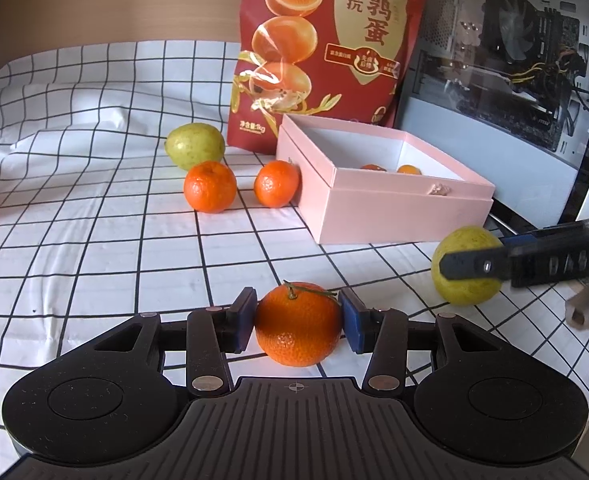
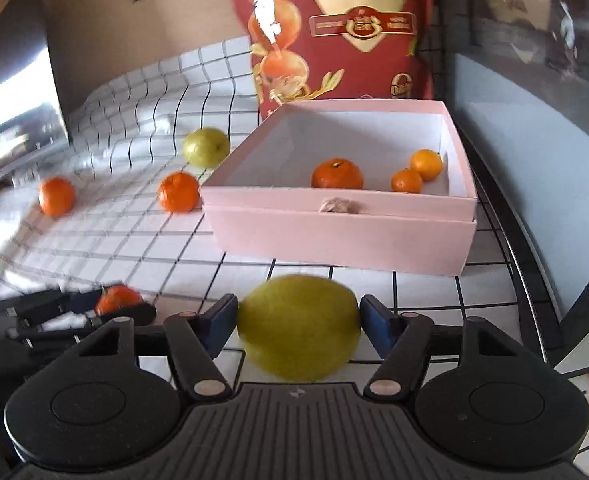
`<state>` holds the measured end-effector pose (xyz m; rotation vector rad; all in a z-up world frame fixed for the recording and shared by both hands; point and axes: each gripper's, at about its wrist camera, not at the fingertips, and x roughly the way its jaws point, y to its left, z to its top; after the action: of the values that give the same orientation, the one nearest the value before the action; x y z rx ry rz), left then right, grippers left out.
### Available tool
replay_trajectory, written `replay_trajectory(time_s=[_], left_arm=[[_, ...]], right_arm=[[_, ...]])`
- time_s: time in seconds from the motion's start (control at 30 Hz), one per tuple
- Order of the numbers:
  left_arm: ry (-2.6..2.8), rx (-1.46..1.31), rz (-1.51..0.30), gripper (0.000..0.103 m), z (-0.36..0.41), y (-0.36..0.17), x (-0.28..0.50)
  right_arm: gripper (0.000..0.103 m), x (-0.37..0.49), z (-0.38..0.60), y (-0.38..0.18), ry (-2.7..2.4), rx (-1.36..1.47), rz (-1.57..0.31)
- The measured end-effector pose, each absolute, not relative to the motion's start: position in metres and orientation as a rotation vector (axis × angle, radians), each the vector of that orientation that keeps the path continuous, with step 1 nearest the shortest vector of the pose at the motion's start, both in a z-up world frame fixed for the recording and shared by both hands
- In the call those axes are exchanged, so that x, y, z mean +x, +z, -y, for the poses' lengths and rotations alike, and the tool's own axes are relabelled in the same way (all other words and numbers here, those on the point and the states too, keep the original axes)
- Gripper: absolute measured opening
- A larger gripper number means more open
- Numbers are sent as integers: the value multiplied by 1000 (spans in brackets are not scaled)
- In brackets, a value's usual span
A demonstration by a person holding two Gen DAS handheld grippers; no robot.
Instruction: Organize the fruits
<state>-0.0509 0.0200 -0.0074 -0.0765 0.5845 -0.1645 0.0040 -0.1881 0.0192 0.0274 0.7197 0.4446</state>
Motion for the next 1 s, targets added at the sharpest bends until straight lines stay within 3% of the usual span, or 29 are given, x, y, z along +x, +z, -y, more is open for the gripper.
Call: replay_trajectory(time_s=[0.17,0.67,1.0], left_arm=[[-166,-80,-586,50,-20,-8,-51],[-168,-82,-588,50,-20,-8,-50],[-168,-82,-589,50,-21,-8,-50]], right_arm=[[70,-11,176,13,421,-99,-675],[72,7,180,-2,390,-102,-705],[67,1,180,3,405,-119,-711]])
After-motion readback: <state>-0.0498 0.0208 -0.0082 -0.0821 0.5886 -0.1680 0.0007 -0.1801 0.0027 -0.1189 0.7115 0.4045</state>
